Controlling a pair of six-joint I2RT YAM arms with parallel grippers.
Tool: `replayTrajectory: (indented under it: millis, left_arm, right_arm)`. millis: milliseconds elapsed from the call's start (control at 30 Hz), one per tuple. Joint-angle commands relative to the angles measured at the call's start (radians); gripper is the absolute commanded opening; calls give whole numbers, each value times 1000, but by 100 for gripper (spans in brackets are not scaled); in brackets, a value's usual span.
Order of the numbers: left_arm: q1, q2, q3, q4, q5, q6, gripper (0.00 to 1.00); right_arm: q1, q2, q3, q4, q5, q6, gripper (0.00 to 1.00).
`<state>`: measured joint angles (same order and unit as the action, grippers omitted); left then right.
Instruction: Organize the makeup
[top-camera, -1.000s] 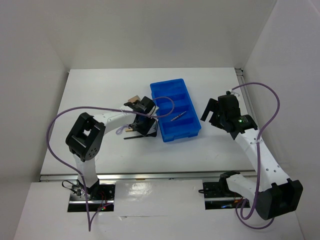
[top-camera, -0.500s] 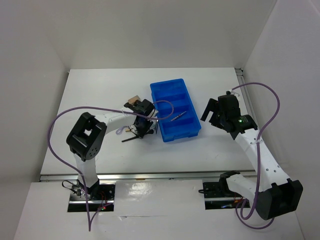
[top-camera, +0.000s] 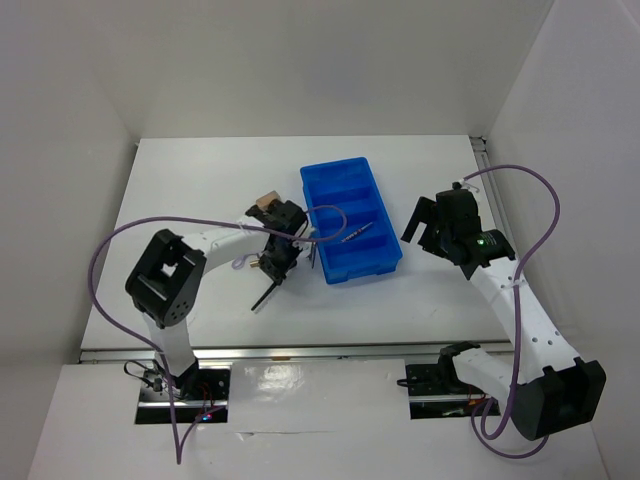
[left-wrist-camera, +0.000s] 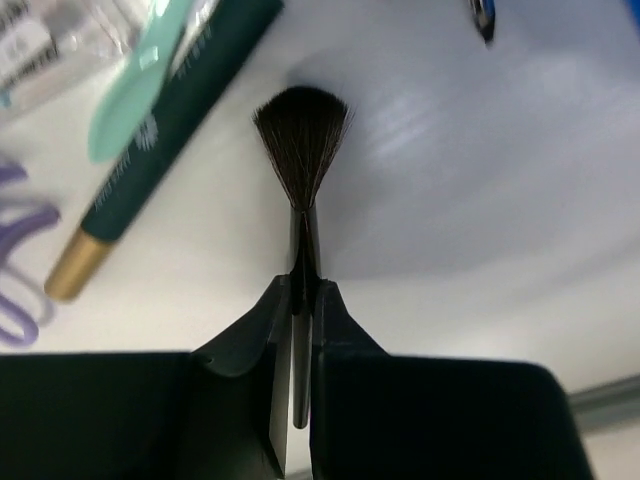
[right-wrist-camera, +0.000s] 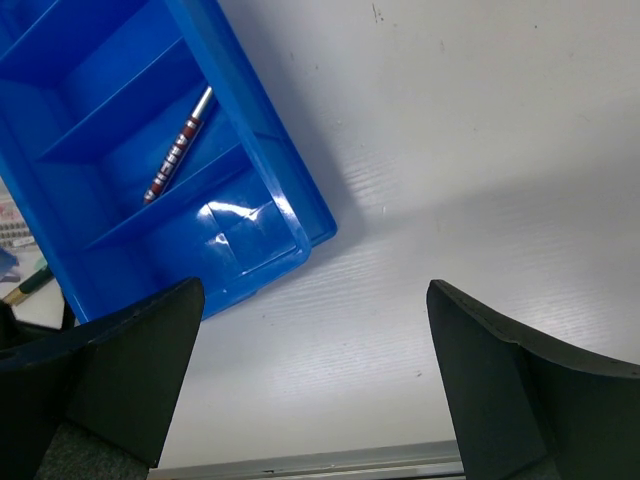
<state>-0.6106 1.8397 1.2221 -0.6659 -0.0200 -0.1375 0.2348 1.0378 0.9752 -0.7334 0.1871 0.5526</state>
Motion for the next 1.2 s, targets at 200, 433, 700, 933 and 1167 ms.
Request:
replayTrajectory:
  millis: [200,433,700,933,1167]
  left_arm:
    - [-32,-235,204,-187,-81,-60,0]
    - [-75,-122,495,-92,0,-1,0]
    - [-138,211,916,-95,-20,67,0]
    - [-173,334,949,41,-132,116,0]
    - [-182,368,881,163,-195,128,0]
  right_arm:
    - [-6,-22,5,22,-8,1,100]
    - [-6,-89,5,-50,51,33,100]
    - [-6,-283,-35,-95,63,73,100]
    - [-6,-311,-13,-113,110,83,100]
    - [-6,-291,-4,-113,110,83,100]
